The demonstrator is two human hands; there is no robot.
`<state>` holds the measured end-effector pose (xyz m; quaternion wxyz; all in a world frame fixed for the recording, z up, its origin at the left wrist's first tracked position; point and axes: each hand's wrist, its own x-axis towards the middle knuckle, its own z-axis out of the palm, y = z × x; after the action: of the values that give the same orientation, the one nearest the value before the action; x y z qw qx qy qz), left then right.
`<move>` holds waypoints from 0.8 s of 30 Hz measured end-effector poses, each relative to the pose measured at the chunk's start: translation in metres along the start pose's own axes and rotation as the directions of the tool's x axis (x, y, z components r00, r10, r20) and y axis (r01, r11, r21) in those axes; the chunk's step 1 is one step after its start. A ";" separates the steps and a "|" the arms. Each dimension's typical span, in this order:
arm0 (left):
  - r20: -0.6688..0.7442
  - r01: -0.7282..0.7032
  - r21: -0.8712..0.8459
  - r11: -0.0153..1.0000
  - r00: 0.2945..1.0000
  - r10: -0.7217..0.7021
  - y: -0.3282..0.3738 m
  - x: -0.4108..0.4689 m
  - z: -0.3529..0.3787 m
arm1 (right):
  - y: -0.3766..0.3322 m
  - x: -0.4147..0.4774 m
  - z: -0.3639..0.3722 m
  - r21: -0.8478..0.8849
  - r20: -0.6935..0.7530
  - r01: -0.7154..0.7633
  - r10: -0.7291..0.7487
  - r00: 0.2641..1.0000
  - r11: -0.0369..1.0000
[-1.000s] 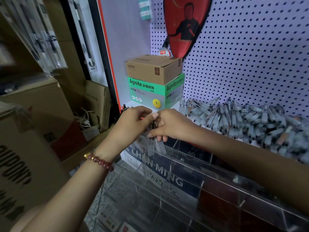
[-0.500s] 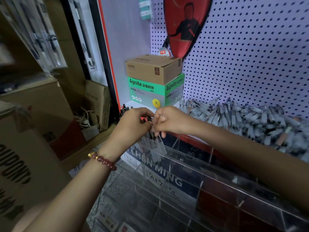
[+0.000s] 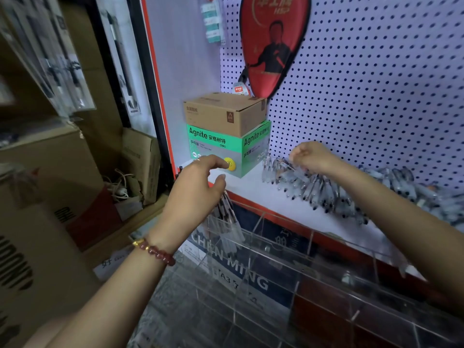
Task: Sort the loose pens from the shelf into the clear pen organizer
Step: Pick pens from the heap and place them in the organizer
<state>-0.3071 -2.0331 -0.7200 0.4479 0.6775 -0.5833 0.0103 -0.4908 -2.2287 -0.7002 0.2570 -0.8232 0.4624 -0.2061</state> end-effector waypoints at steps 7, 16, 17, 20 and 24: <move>0.008 -0.061 -0.101 0.993 0.998 0.062 0.009 0.012 0.019 | 0.040 0.023 0.004 -0.166 -0.099 -0.150 0.134 0.986 0.975; -0.029 -0.109 -0.195 0.975 0.994 0.106 0.017 0.026 0.038 | 0.039 0.040 0.011 -0.338 -0.232 -0.307 0.237 0.943 0.890; -0.044 -0.113 -0.216 0.970 0.993 0.106 0.018 0.028 0.038 | 0.039 0.040 0.006 -0.327 -0.254 -0.299 0.222 0.941 0.897; -0.050 -0.082 -0.351 0.933 0.996 0.068 0.023 0.031 0.040 | 0.031 0.037 -0.013 -0.234 -0.271 -0.262 0.196 0.942 0.936; 0.018 -0.018 -0.550 0.835 0.999 0.033 0.032 0.031 0.046 | -0.002 0.019 -0.038 0.224 -0.014 -0.152 0.160 0.987 0.963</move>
<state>-0.3461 -2.0834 -0.7124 0.6155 0.5128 -0.5766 -0.1606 -0.5024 -2.2528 -0.6670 0.3552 -0.7470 0.5039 -0.2489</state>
